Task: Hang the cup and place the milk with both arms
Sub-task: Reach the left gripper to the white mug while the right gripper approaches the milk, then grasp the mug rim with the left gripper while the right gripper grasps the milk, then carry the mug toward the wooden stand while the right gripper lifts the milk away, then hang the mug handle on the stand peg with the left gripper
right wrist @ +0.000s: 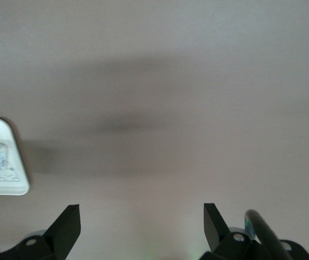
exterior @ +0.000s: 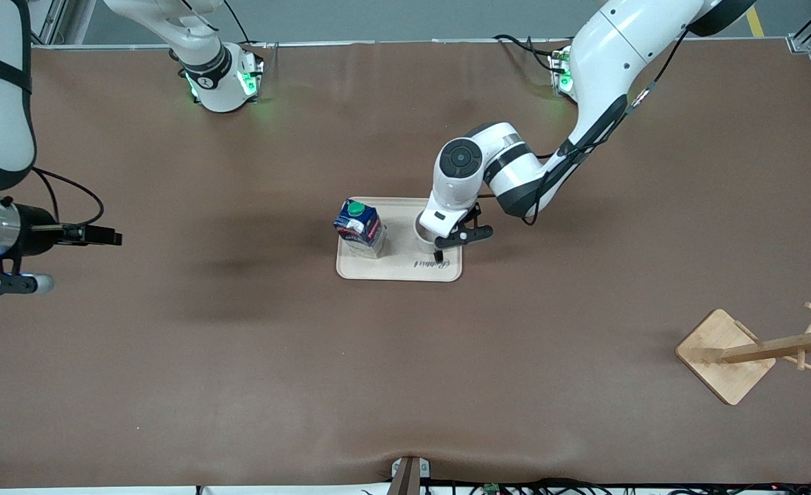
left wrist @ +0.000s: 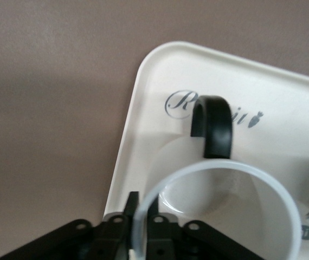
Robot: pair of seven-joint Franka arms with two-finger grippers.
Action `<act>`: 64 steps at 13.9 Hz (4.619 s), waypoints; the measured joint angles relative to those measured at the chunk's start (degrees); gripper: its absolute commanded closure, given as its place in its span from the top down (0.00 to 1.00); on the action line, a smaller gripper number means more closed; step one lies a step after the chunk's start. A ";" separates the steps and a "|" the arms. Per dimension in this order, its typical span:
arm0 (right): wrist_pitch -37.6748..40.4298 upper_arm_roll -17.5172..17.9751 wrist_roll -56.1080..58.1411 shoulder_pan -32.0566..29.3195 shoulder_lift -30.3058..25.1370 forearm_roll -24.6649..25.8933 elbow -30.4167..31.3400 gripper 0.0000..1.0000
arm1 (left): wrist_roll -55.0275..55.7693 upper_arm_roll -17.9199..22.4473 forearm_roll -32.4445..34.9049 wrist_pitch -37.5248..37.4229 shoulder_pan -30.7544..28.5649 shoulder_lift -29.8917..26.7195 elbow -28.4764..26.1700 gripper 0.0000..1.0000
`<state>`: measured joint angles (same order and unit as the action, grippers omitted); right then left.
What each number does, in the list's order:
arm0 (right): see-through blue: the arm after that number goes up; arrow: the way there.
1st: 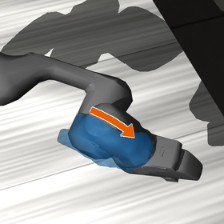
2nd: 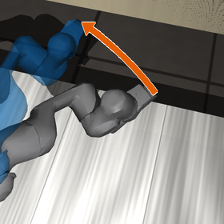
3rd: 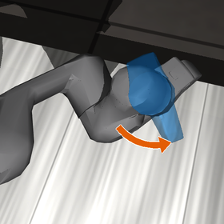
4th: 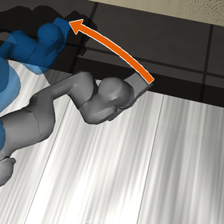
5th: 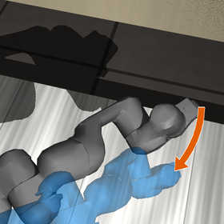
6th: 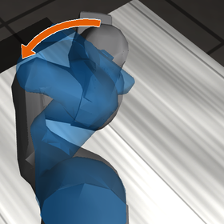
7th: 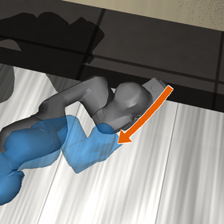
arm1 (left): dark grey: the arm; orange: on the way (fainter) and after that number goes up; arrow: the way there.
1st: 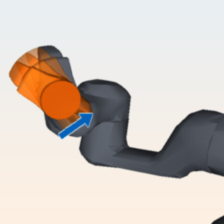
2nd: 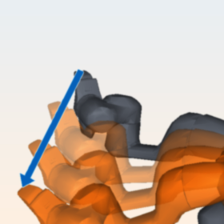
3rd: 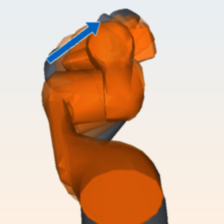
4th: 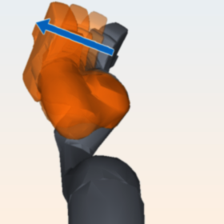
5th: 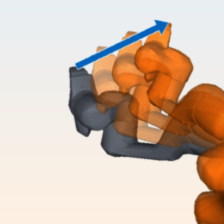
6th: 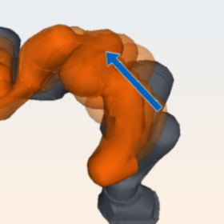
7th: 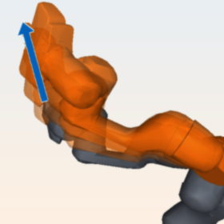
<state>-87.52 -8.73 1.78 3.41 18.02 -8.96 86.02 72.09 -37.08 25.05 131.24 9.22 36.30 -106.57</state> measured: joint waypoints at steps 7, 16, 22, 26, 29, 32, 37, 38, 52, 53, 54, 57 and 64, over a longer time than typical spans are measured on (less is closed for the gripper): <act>-2.57 0.90 -14.71 15.98 0.95 -1.32 0.33 1.00 | -0.49 -0.02 0.43 -3.75 -4.68 -3.57 5.60 0.00; -16.18 1.06 -42.73 30.61 1.44 -5.71 5.35 1.00 | -23.11 -4.16 -7.98 -19.57 -21.19 -15.87 12.38 0.00; -23.23 1.04 -54.97 38.51 2.56 -5.71 10.18 1.00 | -45.54 -4.31 -8.15 -30.18 -29.59 -18.27 16.75 0.00; -29.70 1.03 -57.62 40.50 2.77 -5.71 13.62 1.00 | -60.17 -4.35 -8.18 -32.44 -36.83 -20.07 16.80 0.00; -35.50 1.01 -58.43 41.84 2.88 -5.71 17.03 0.33 | -69.58 -4.28 -8.19 -32.46 -42.51 -20.16 16.97 0.00; -36.09 0.96 -60.92 42.40 2.80 -5.71 17.70 0.00 | -76.82 -4.04 -8.19 -32.28 -46.27 -20.12 18.12 0.00; -26.80 -0.41 -63.05 41.66 2.05 -5.71 14.50 0.00 | -84.34 -3.90 -8.19 -26.85 -51.74 -18.63 18.28 0.00; -20.30 -0.83 -63.17 40.23 1.79 -5.70 11.25 0.00 | -84.54 -3.90 -8.19 -26.00 -52.16 -18.04 18.28 0.00; -5.31 -1.95 -6.92 1.35 0.62 1.00 2.74 0.00 | -92.13 -3.87 -8.23 -22.43 -54.72 -14.96 21.20 0.00; -7.18 -1.93 -5.05 0.06 0.68 1.23 4.33 0.00 | -92.86 -3.78 -8.24 -22.43 -54.75 -14.49 21.67 0.00; -9.64 -1.91 -3.45 -1.02 0.78 1.28 6.36 0.00 | -93.34 -3.64 -8.25 -22.43 -54.80 -14.01 22.03 0.00; -15.77 -1.87 0.20 -3.91 1.39 1.39 12.24 0.00 | -94.27 -3.19 -8.25 -22.38 -54.93 -12.86 22.64 0.00; -18.87 -1.45 3.53 -6.05 1.63 1.35 17.08 0.00 | -99.18 -2.99 -10.15 -22.25 -57.48 -12.09 23.73 0.00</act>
<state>-106.39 -10.19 5.31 -2.64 19.65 -7.61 103.11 -27.09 -40.08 14.90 108.99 -48.27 24.20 -82.84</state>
